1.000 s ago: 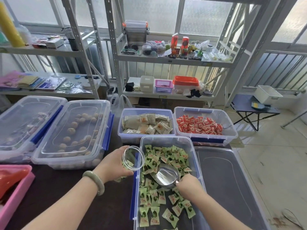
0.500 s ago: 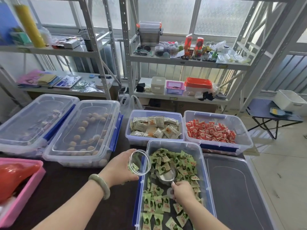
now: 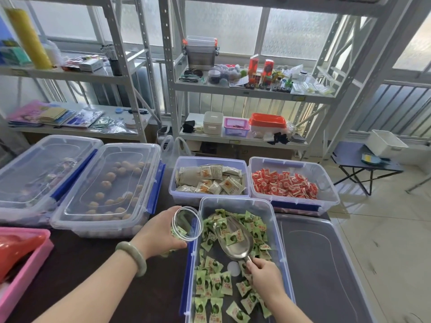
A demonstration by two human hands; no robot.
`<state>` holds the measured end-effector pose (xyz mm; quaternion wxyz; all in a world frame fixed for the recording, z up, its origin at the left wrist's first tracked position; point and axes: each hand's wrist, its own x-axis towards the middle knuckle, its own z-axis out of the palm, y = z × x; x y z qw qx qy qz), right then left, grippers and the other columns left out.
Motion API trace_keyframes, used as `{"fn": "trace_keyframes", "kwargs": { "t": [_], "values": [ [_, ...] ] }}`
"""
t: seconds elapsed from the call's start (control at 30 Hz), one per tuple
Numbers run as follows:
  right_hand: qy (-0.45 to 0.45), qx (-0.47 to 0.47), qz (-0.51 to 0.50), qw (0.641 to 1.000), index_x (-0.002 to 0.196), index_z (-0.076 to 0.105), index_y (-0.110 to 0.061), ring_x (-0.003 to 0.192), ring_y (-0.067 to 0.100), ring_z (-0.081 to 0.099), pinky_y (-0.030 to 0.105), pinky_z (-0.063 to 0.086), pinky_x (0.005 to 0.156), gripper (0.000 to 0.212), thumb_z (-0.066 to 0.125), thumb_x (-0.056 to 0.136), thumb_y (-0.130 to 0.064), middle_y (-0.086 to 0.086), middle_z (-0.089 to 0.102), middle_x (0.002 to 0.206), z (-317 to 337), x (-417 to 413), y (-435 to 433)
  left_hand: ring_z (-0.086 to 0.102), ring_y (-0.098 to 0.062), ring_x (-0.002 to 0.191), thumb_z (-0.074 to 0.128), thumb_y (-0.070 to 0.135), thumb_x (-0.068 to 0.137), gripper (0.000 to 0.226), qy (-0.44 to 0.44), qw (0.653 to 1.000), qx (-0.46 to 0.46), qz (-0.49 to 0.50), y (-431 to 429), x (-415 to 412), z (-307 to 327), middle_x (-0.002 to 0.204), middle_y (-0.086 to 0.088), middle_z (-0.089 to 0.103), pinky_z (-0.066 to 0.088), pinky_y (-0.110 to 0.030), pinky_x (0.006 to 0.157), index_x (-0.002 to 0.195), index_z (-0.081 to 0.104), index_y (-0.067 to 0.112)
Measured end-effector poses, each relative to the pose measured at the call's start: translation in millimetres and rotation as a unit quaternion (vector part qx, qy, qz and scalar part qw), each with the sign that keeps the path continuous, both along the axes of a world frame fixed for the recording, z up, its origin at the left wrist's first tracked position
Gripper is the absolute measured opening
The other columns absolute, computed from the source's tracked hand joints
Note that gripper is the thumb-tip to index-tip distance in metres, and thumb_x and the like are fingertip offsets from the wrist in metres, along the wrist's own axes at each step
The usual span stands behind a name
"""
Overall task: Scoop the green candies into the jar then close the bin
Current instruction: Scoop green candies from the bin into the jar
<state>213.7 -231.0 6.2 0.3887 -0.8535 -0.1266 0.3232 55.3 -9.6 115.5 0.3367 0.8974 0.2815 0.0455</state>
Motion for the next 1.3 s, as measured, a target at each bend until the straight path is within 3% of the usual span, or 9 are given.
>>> {"fn": "trace_keyframes", "kwargs": {
  "t": [0.23,0.37,0.57,0.7,0.9,1.0,1.1,1.2,1.3],
  "values": [
    [-0.005,0.046,-0.005,0.999,0.078,0.075,-0.005,0.053,0.016,0.046,0.031,0.036,0.055,0.024,0.057,0.092,-0.013,0.004,0.06,0.059,39,-7,-15,0.051,-0.004,0.11,0.08,0.034,0.061,0.086,0.003,1.0,0.011,0.0,5,0,-6,0.12,0.014,0.054,0.037,-0.017,0.095,0.135,0.037,0.028],
    [-0.061,0.053,0.034,0.996,0.082,0.078,-0.022,0.052,0.009,0.051,0.019,0.039,0.052,0.019,0.062,0.09,-0.016,-0.002,0.067,0.062,83,-3,-22,0.051,-0.006,0.113,0.08,0.032,0.061,0.084,-0.006,1.0,0.011,0.001,3,0,-4,0.124,0.011,0.055,0.036,-0.017,0.094,0.134,0.038,0.03],
    [-0.098,0.01,0.128,0.987,0.088,0.079,-0.016,0.041,0.008,0.047,0.018,0.041,0.045,0.017,0.062,0.089,-0.017,-0.004,0.067,0.055,146,12,-16,0.045,-0.009,0.126,0.08,0.029,0.065,0.092,0.003,1.0,0.009,-0.005,-3,0,-2,0.133,0.013,0.046,0.031,-0.018,0.102,0.142,0.03,0.025],
    [-0.159,-0.067,0.235,0.957,0.088,0.079,-0.013,0.048,0.009,0.052,0.025,0.049,0.053,0.02,0.061,0.089,-0.024,0.006,0.074,0.069,183,10,2,0.04,-0.01,0.132,0.081,0.033,0.064,0.105,0.018,1.0,-0.004,0.005,-6,-2,-4,0.146,0.006,0.04,0.031,-0.021,0.106,0.147,0.017,0.028],
    [-0.289,-0.176,0.319,0.885,0.092,0.077,-0.014,0.057,0.019,0.058,0.028,0.051,0.053,0.025,0.055,0.086,-0.023,0.009,0.073,0.074,215,-8,43,0.046,-0.011,0.126,0.08,0.03,0.063,0.099,0.016,1.0,-0.017,0.015,-7,-7,-6,0.142,0.006,0.044,0.04,-0.02,0.098,0.144,0.023,0.034],
    [-0.343,-0.217,0.345,0.846,0.083,0.07,-0.008,0.068,0.023,0.062,0.034,0.058,0.063,0.019,0.053,0.083,-0.016,0.004,0.063,0.07,225,-21,59,0.049,-0.011,0.122,0.08,0.03,0.062,0.099,0.017,0.999,-0.026,0.022,-7,-10,-7,0.139,0.006,0.047,0.043,-0.022,0.097,0.144,0.024,0.034],
    [-0.373,-0.241,0.374,0.814,0.071,0.056,-0.013,0.065,0.024,0.054,0.032,0.052,0.061,0.013,0.052,0.084,-0.015,0.0,0.047,0.06,232,-32,68,0.051,-0.008,0.119,0.08,0.033,0.058,0.099,0.015,0.999,-0.021,0.023,-6,-12,-8,0.135,0.009,0.052,0.042,-0.024,0.101,0.142,0.027,0.035],
    [-0.387,-0.244,0.383,0.803,0.072,0.053,-0.013,0.06,0.022,0.05,0.03,0.048,0.058,0.013,0.051,0.084,-0.016,0.0,0.044,0.059,234,-36,69,0.055,-0.006,0.112,0.08,0.033,0.056,0.096,0.009,0.999,-0.025,0.027,-6,-14,-10,0.129,0.011,0.056,0.046,-0.02,0.093,0.139,0.031,0.037],
    [-0.384,-0.227,0.358,0.82,0.076,0.06,-0.008,0.06,0.02,0.054,0.033,0.053,0.059,0.014,0.052,0.084,-0.016,0.0,0.05,0.061,231,-31,65,0.052,-0.009,0.118,0.081,0.032,0.06,0.097,0.011,0.999,-0.013,0.03,-6,-16,-11,0.133,0.008,0.053,0.041,-0.019,0.096,0.142,0.028,0.033]
  ]
}}
